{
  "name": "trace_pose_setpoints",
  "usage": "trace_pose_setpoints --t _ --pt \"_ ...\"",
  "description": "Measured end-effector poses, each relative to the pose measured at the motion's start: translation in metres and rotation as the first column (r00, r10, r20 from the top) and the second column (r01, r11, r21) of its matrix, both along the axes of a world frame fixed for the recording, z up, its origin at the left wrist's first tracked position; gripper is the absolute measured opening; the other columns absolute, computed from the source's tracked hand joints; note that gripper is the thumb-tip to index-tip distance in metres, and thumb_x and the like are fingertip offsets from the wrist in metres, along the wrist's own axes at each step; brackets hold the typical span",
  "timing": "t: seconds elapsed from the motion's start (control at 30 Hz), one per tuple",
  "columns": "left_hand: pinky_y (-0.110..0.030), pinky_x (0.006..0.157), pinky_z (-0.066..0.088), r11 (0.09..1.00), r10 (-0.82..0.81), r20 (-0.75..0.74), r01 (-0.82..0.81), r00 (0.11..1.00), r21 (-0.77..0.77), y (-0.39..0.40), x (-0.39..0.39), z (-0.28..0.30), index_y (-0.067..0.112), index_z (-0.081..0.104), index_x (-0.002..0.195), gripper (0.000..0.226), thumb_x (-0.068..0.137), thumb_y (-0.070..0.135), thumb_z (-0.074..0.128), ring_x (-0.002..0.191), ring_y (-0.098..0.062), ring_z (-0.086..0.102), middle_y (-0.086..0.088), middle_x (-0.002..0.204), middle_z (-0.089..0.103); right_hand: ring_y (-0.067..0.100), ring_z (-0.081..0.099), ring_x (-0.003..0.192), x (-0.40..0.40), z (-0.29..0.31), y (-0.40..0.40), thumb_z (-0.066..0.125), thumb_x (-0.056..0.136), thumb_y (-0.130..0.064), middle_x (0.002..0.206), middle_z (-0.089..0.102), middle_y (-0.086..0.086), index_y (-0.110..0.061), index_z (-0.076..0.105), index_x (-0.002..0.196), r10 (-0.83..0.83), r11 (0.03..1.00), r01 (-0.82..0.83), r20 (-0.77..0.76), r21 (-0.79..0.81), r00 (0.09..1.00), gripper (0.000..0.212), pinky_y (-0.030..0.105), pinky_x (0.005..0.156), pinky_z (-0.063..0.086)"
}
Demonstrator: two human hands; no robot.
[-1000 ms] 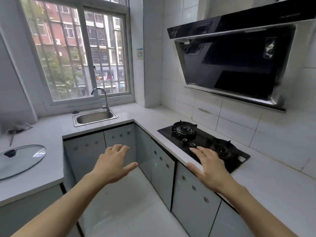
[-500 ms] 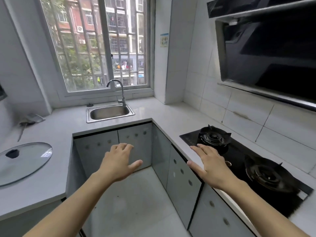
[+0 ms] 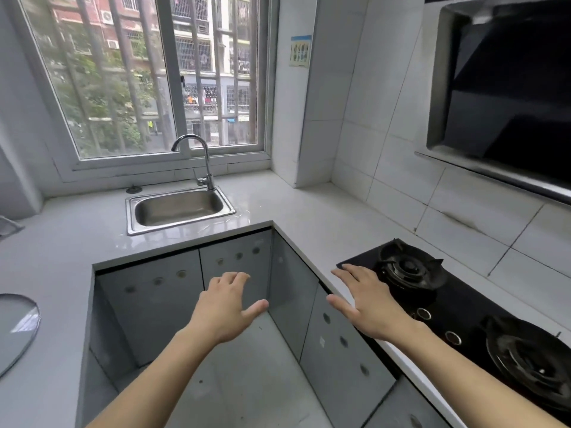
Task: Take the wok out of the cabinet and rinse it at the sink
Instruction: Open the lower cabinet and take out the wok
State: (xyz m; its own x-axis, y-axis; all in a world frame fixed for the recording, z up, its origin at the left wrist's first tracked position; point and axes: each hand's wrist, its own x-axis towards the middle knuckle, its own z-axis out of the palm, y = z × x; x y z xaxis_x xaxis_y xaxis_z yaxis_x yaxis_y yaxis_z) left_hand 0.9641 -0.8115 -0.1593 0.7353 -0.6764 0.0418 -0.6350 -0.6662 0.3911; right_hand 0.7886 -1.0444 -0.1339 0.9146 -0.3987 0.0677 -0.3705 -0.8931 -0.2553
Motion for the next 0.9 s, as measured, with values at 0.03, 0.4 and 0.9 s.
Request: trace_pose_setpoints --t 0.03,0.4,0.9 --pt "-0.041 0.108 0.037 1.0 0.003 -0.019 -0.003 1.0 -0.01 -0.006 0.012 -0.003 0.029 0.034 0.143 0.072 0.086 0.07 0.046 0.136 -0.019 0.031 0.007 0.149 0.036 0.017 0.013 0.144 0.013 -0.005 -0.008 0.04 0.092 -0.062 0.156 0.024 -0.004 -0.033 0.029 0.147 -0.002 1.0 0.002 -0.005 0.012 1.0 0.064 0.044 0.113 0.024" --pt "-0.039 0.105 0.041 0.993 0.005 -0.049 0.001 0.999 0.115 -0.143 0.133 -0.019 0.028 0.036 0.143 0.069 0.087 0.068 0.047 0.135 -0.019 0.033 0.004 0.149 0.037 0.02 0.013 0.144 0.146 -0.055 -0.134 0.02 0.08 -0.078 0.158 0.021 -0.001 -0.031 0.026 0.149 -0.046 0.99 0.049 -0.028 0.129 0.999 0.083 0.045 0.116 0.022" --pt "-0.034 0.101 0.04 0.981 -0.176 -0.137 0.185 0.975 0.057 -0.286 0.258 -0.035 0.029 0.039 0.139 0.063 0.087 0.063 0.049 0.131 -0.015 0.036 0.008 0.144 0.041 0.014 0.008 0.145 0.254 -0.061 -0.227 0.013 0.074 -0.079 0.158 0.018 -0.007 -0.033 0.025 0.149 -0.179 0.961 0.184 -0.043 0.204 0.983 0.089 0.039 0.114 0.019"
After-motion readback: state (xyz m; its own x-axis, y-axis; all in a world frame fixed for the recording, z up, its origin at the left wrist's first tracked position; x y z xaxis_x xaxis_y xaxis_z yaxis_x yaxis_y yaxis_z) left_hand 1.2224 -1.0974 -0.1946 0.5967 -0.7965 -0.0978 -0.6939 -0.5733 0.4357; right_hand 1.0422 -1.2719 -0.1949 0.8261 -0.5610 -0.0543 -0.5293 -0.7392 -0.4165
